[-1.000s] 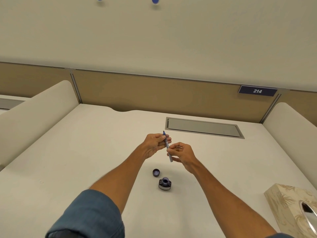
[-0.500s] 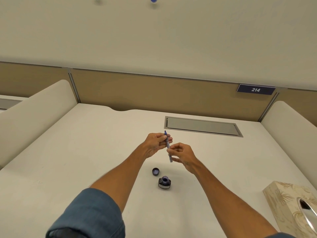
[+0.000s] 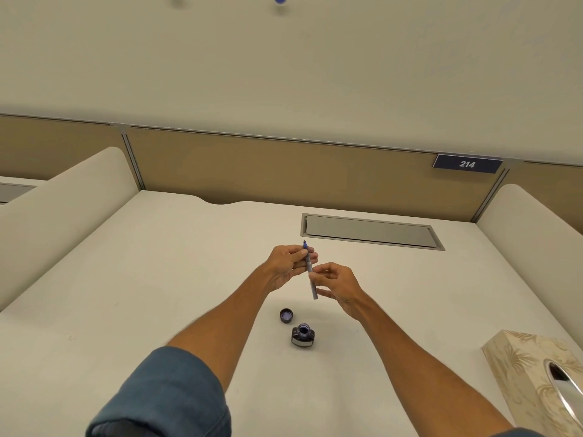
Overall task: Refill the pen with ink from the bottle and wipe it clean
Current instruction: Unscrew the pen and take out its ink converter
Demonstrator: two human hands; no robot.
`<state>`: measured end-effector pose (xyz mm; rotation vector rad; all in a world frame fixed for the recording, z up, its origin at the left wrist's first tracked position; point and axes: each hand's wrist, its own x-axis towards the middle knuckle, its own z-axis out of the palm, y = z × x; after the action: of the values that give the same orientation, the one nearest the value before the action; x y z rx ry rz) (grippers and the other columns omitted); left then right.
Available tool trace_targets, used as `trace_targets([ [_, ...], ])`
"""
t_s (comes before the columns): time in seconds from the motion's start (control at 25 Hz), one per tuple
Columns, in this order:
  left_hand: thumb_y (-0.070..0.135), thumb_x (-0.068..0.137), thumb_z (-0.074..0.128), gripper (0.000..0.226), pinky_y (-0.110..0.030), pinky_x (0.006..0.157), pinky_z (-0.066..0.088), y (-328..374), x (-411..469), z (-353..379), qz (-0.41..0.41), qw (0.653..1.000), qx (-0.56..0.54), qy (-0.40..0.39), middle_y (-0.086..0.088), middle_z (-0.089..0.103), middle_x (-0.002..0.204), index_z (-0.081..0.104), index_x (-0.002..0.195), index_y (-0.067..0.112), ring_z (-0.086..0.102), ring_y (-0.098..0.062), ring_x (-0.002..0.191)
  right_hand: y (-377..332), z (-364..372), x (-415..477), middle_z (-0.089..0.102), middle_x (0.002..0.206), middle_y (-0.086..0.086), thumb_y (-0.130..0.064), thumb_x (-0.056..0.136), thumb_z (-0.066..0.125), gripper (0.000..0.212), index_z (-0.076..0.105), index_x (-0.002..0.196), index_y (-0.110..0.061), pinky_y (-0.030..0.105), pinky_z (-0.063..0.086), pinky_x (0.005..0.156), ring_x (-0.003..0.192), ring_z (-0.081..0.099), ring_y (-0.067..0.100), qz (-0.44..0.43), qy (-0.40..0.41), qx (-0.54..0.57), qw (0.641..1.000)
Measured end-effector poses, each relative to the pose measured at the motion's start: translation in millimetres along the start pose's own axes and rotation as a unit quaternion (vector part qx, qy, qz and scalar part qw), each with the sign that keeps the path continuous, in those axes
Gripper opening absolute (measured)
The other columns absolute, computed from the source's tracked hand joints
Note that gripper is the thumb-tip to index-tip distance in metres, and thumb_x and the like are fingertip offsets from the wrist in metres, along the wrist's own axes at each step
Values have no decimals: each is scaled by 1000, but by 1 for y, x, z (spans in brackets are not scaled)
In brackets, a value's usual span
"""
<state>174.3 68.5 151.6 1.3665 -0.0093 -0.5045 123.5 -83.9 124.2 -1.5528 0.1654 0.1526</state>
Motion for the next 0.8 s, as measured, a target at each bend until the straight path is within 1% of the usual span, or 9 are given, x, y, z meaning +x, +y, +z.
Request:
trace_targets([
  [0.08,4,101,40,29,-36,93,51,-1,1,0,0,1000,-4,-1,-25,61,125,56,122,-8,62,-33,111,1,-1,1,72,96,14,-16,91,64,22,65,106,-1,30,58,72,86,71,25,6,-17,4,1000],
  [0.16,4,101,40,29,-37,95,50,-1,2,-1,-1,1000,-5,-2,-26,61,125,56,121,-8,61,-34,114,1,-1,0,73,97,17,-12,91,62,21,65,108,1,31,59,72,84,73,26,6,-19,0,1000],
  [0.24,4,101,40,29,-38,96,50,0,3,-2,-3,1000,-8,-3,-26,61,126,56,122,-8,61,-34,114,0,-2,-2,72,95,17,-8,86,68,19,65,103,0,29,59,69,79,72,24,-3,-3,-11,1000],
  [0.32,4,101,40,29,-38,97,50,0,3,-2,-1,1000,-17,-4,-26,60,126,55,122,-9,61,-34,115,0,-2,-4,71,88,10,-5,79,76,20,65,96,-4,29,58,66,74,69,19,-4,13,-15,1000],
  [0.44,4,101,40,29,-40,99,50,0,4,-2,2,1000,-20,-3,-26,61,126,55,122,-9,61,-35,115,2,-3,-5,68,86,6,-5,76,78,22,66,94,-8,29,58,67,75,67,15,0,13,-27,1000],
  [0.6,3,101,40,28,-38,96,50,1,5,-2,12,999,-39,17,-25,61,124,56,121,-9,61,-36,116,6,-6,-7,67,86,6,-4,80,74,15,68,92,-9,33,58,74,79,65,18,9,-9,-76,997],
  [0.72,3,101,40,28,-41,98,49,0,8,-1,23,998,-52,40,-25,61,124,56,121,-9,61,-36,115,11,-10,-11,68,89,8,-4,81,73,16,69,96,-5,30,58,70,78,66,18,17,-11,-130,991],
  [0.8,3,101,41,28,-42,99,48,-1,11,0,28,997,-56,52,-25,61,124,55,122,-9,61,-36,114,17,-15,-14,68,89,10,-3,81,72,15,68,95,-5,28,56,66,78,66,20,23,-4,-153,988],
])
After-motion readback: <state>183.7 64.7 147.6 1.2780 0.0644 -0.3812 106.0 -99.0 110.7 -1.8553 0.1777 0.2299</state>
